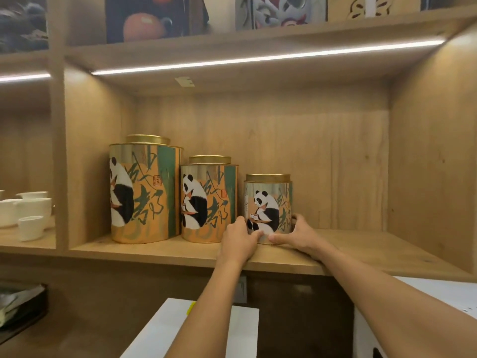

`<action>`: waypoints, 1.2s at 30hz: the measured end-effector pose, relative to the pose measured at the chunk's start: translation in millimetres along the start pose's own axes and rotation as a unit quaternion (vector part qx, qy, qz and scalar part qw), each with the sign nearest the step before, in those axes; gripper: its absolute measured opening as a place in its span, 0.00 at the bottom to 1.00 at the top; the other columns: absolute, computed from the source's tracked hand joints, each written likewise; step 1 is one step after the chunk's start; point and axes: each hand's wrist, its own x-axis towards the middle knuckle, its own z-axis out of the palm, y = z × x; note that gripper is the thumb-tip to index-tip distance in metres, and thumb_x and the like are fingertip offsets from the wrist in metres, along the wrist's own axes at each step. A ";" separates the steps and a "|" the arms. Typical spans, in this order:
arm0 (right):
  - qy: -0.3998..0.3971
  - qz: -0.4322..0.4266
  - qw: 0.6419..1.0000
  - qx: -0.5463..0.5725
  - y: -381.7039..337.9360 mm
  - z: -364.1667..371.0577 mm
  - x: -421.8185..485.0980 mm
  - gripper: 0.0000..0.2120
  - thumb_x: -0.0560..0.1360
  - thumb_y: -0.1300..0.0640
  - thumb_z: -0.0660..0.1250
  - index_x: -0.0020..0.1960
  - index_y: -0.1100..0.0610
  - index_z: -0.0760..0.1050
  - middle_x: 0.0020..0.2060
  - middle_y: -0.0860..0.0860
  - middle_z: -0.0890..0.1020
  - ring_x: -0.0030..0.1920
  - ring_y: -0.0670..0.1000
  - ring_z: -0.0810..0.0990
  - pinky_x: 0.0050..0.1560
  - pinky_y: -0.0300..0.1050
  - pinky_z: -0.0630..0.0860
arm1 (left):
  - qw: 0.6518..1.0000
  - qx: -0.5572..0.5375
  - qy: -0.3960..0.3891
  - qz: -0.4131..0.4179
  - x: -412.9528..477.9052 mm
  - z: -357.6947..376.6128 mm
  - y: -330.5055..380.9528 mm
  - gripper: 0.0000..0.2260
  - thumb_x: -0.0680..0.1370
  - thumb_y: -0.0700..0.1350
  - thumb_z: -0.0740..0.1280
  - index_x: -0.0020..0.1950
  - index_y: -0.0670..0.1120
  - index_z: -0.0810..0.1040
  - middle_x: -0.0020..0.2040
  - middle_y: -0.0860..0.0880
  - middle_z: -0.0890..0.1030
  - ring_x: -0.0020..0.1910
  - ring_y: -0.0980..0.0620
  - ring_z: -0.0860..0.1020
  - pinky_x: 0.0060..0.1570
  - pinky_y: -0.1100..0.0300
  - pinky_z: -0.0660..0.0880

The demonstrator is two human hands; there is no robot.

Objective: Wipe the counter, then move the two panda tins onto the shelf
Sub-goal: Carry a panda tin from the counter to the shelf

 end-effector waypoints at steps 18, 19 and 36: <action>0.014 0.014 1.000 -0.023 -0.1 0.5 1.8 0.55 0.61 0.43 0.81 0.76 0.54 0.52 0.73 0.57 0.67 0.70 0.58 0.69 0.67 0.55 0.69 | 1.000 0.017 -0.007 -0.010 7.5 4.0 -4.4 0.16 0.77 0.53 0.70 0.57 0.45 0.75 0.53 0.45 0.82 0.49 0.48 0.79 0.48 0.53 0.79; 0.014 0.017 0.999 -0.026 -0.4 0.5 1.9 0.55 0.61 0.43 0.81 0.76 0.54 0.52 0.73 0.57 0.67 0.70 0.58 0.69 0.67 0.55 0.69 | 1.000 0.015 -0.008 -0.008 7.2 4.1 -4.5 0.16 0.77 0.53 0.70 0.57 0.45 0.75 0.53 0.45 0.82 0.48 0.50 0.78 0.46 0.55 0.78; -0.099 0.105 0.947 -0.286 -64.6 -60.0 -132.2 0.15 0.76 0.50 0.70 0.61 0.52 0.80 0.62 0.53 0.80 0.62 0.54 0.77 0.65 0.52 0.73 | 0.953 0.186 -0.221 0.095 -84.7 -108.8 24.8 0.11 0.81 0.47 0.64 0.60 0.47 0.82 0.56 0.48 0.83 0.53 0.50 0.81 0.56 0.52 0.80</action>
